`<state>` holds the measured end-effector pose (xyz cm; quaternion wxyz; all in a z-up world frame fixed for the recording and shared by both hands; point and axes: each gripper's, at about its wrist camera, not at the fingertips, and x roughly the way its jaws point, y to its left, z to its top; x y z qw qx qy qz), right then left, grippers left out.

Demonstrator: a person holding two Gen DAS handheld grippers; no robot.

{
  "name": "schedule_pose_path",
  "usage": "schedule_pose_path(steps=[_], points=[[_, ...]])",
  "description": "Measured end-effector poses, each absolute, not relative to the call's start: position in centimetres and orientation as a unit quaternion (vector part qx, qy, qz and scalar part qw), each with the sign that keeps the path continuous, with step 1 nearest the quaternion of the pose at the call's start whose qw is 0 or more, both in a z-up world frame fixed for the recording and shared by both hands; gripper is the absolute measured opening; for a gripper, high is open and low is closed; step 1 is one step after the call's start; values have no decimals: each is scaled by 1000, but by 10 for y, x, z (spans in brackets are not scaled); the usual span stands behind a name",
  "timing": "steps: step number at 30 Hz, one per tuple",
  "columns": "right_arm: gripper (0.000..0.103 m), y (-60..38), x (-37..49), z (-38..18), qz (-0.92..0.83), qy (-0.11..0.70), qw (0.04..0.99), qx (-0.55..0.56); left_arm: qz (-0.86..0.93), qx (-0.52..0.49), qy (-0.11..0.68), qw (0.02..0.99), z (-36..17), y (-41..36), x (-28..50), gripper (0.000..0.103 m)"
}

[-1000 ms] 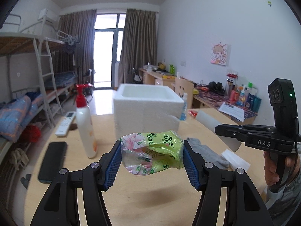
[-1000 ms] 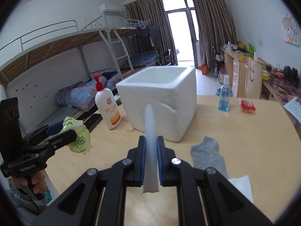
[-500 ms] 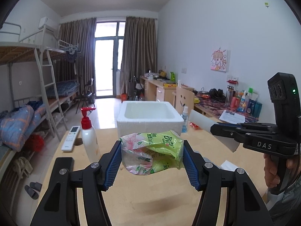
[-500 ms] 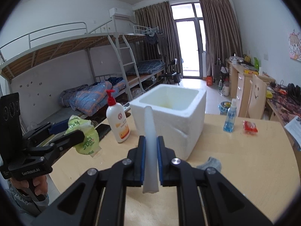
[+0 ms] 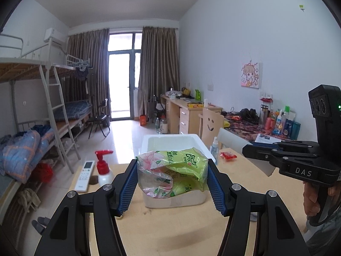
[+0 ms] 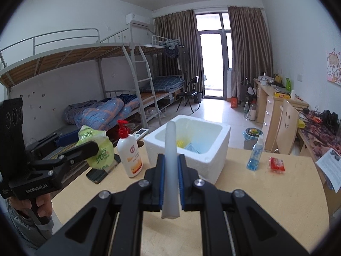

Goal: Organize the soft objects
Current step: 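Carry the packet and white roll over the foam box with both tools, then open the right tool to drop the roll while the left tool drops the packet into the box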

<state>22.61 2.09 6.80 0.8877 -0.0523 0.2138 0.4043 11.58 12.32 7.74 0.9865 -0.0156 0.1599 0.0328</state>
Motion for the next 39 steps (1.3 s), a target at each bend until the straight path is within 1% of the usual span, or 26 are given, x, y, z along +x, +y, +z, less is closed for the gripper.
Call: schedule_pose_path(steps=[21,39], points=[[14,58,286,67,405,236,881,-70,44,-5,174,984,79,141,182,63],[15,98,341,47,408,284,864,-82,60,-5,196,979,71,151,224,63]])
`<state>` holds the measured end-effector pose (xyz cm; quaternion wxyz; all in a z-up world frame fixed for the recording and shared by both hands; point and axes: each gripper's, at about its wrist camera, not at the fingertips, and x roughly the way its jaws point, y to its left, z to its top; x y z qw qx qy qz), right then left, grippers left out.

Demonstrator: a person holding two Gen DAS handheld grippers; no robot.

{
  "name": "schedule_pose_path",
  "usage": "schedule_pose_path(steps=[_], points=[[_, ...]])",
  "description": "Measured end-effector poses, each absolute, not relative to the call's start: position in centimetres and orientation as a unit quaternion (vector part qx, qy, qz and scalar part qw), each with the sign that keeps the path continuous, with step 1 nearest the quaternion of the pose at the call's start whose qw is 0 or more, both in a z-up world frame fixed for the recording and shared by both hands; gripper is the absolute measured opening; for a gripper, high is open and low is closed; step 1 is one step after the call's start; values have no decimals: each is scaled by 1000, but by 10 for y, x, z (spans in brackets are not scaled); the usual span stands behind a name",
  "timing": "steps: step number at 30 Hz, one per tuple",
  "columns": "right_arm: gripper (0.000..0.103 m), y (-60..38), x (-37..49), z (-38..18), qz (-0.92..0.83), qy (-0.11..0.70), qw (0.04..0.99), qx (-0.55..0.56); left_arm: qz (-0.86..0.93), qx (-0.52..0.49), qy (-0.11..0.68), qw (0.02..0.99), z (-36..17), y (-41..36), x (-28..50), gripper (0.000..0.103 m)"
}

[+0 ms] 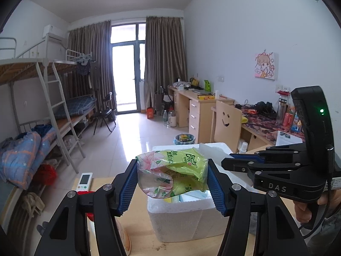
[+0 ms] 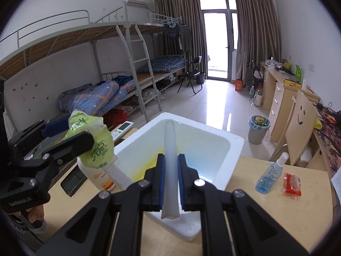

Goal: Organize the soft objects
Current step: 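Open the right tool to drop the roll while the left tool drops the packet into the box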

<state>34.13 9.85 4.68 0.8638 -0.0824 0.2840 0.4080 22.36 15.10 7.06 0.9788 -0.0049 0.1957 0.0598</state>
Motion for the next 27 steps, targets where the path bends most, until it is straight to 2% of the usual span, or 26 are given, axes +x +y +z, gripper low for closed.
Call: schedule_pose_path(steps=[9,11,13,15,27], points=[[15,111,357,38,399,294,864,-93,59,-7,198,978,70,156,228,63],[25,112,356,37,393,287,868,-100,60,-8,199,978,70,156,229,63],[62,112,356,39,397,288,866,-96,61,-8,200,978,69,157,231,63],[70,107,354,43,398,281,869,-83,61,-9,201,978,69,158,232,63],[70,86,344,58,386,268,881,-62,47,-8,202,978,72,159,239,63]])
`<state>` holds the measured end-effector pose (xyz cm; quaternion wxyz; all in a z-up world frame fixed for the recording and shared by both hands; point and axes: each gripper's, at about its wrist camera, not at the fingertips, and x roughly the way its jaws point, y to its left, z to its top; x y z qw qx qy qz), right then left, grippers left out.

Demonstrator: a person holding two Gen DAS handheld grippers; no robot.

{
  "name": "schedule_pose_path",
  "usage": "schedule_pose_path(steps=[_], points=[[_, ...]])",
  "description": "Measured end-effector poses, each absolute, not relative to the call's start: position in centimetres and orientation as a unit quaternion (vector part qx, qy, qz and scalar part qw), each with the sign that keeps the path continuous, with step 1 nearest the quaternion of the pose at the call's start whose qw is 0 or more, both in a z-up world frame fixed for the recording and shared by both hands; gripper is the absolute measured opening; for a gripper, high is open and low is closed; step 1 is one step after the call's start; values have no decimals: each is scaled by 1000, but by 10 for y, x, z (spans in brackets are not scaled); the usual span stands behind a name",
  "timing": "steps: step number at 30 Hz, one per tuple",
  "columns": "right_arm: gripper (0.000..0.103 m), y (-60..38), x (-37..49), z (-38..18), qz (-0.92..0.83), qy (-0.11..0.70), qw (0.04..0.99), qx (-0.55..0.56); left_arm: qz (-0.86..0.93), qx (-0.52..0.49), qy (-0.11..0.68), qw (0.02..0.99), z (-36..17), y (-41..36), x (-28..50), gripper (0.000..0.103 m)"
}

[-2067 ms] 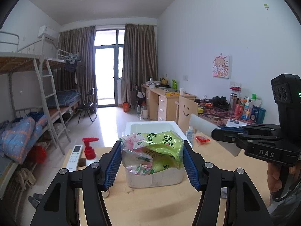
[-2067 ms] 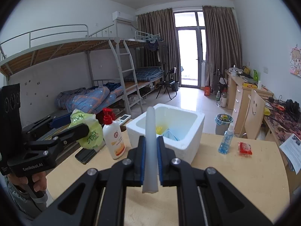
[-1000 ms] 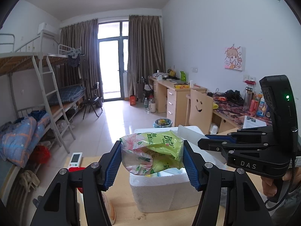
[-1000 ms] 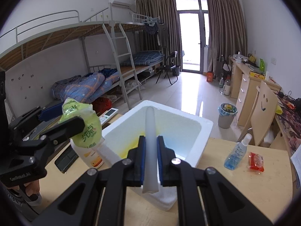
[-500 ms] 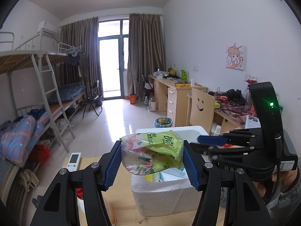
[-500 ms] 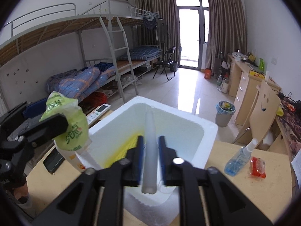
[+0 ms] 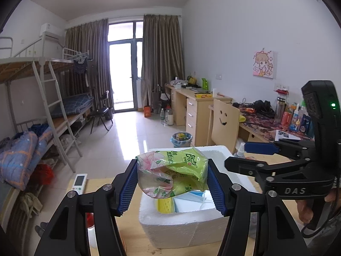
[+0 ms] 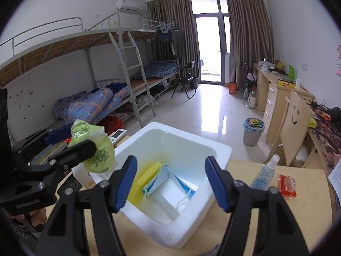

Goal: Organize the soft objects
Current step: 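Open the right tool to drop the roll while the left tool drops the packet into the box, then withdraw both tools from the box back toward the tissue and sock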

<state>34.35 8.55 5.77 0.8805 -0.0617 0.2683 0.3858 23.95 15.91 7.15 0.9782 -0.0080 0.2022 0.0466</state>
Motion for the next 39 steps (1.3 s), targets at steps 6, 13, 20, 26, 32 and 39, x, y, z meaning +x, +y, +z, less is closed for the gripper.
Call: schedule_pose_path(steps=[6,13,20,26,32,39], points=[[72,68,336,64,370,258,891,-58,32,-5,207,978,68,155,248,63],[74,46,331,66,351,253,900,-49,18,-2,218,976,64,147,262,64],[74,25,327,67,330,250,910,-34,16,5,229,973,61,144,273,82],[75,12,321,68,318,249,915,-27,34,-5,224,974,63,144,269,99],[81,-2,313,70,312,240,919,-16,37,6,216,976,71,130,255,102],[94,-16,297,78,311,226,923,-5,41,15,201,979,83,115,232,102]])
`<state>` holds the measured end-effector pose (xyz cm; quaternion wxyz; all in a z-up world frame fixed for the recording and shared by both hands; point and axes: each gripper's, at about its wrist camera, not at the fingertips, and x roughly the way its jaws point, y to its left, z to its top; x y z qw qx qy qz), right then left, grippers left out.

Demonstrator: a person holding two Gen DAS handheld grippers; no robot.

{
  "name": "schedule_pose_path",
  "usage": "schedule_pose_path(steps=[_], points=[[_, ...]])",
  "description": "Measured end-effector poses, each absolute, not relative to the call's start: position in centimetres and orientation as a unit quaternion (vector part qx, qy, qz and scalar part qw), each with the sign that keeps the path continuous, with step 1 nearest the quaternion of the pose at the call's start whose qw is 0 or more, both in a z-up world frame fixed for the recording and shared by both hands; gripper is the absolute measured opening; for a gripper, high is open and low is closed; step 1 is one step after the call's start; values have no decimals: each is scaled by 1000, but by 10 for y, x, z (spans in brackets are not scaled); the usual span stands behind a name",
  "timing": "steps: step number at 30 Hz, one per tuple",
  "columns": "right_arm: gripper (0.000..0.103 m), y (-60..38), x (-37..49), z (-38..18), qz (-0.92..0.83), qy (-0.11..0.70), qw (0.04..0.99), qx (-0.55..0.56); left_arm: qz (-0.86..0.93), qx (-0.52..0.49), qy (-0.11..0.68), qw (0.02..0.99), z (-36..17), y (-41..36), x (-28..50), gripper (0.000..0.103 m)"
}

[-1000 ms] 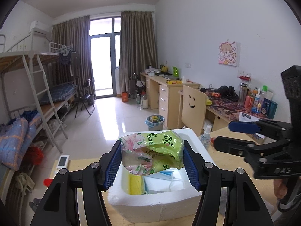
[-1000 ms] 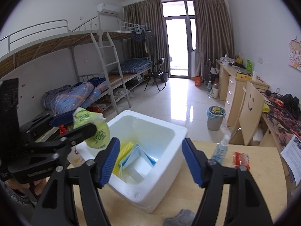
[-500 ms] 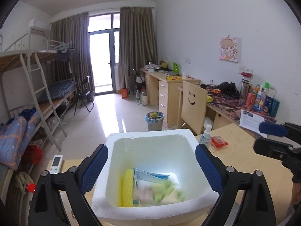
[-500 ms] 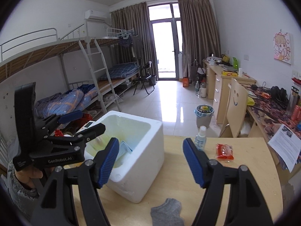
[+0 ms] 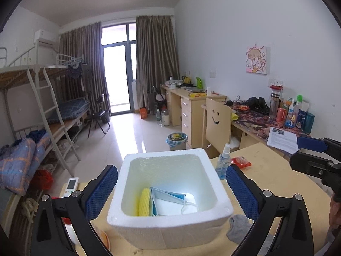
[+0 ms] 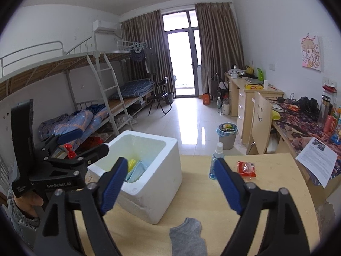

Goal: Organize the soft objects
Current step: 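Withdraw both tools from the box back toward the tissue and sock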

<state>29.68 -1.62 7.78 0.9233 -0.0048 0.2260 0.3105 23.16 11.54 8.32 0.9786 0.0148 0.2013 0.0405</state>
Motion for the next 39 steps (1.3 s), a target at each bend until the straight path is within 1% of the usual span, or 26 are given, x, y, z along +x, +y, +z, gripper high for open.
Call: schedule_pose_path(steps=[1,3,11,22,39], points=[[100,-19,294,79,311,224,924,-2,42,15,200,979,84,114,227,102],[102,-26,286,81,309,214,927,4,54,12,197,979,86,112,217,102],[102,-41,251,88,307,199,930,-7,55,18,176,983,99,93,175,102],[102,-51,192,91,321,178,930,-25,58,18,156,986,102,78,126,102],[102,-60,135,76,333,158,929,-34,51,7,128,990,91,67,64,102]])
